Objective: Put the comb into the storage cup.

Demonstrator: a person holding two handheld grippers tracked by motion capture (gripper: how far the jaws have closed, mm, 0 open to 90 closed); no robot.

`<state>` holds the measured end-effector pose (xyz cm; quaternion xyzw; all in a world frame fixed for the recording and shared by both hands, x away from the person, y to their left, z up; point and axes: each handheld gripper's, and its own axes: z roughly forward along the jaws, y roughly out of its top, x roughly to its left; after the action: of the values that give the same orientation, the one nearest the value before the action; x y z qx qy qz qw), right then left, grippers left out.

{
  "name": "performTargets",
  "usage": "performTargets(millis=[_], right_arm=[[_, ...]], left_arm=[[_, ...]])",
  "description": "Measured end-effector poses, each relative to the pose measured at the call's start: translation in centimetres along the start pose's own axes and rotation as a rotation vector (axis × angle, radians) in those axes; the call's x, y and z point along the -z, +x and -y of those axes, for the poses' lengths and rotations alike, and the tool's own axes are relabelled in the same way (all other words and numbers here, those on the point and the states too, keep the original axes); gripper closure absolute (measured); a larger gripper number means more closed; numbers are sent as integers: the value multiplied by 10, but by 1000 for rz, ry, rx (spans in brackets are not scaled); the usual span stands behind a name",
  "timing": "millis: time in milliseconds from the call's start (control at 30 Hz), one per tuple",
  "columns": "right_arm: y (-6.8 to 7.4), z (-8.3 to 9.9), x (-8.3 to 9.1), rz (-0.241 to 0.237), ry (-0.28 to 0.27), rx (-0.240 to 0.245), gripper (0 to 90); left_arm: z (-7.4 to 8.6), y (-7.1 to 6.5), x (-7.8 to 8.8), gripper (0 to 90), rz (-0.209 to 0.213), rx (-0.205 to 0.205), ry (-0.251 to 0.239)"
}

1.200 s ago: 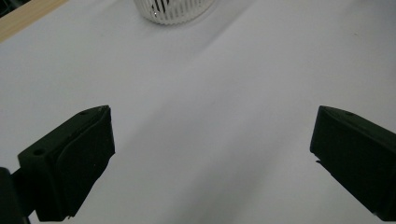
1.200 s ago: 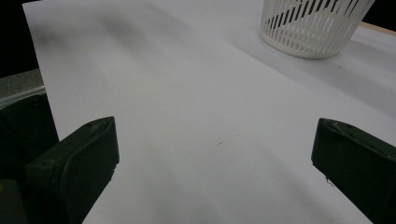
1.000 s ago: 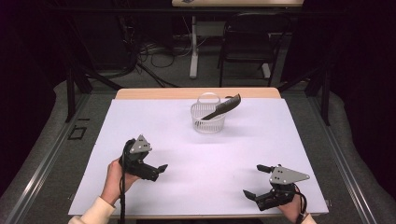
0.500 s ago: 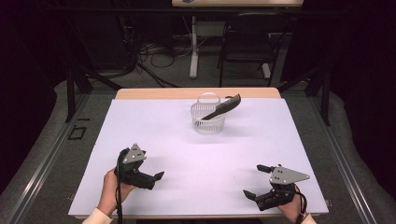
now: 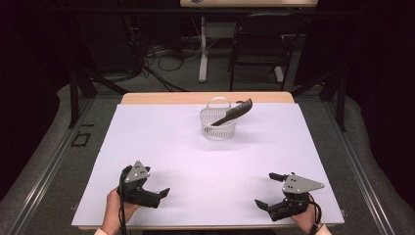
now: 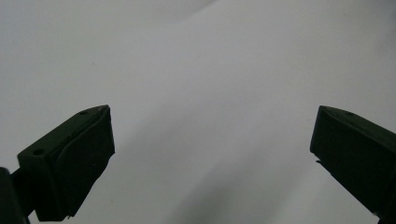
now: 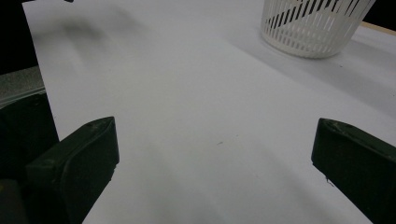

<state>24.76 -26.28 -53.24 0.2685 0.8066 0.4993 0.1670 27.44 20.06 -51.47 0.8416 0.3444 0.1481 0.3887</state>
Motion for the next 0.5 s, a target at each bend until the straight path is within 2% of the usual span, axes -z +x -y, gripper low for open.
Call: performTargets(millis=[300,500], right_arm=[[0,0,0,-4,-5,5,2],[0,0,0,-4,-5,6,2]], left_arm=[[11,-4,6,0,-19,6,-43],[19,-6,8,0,-17,8,-42]])
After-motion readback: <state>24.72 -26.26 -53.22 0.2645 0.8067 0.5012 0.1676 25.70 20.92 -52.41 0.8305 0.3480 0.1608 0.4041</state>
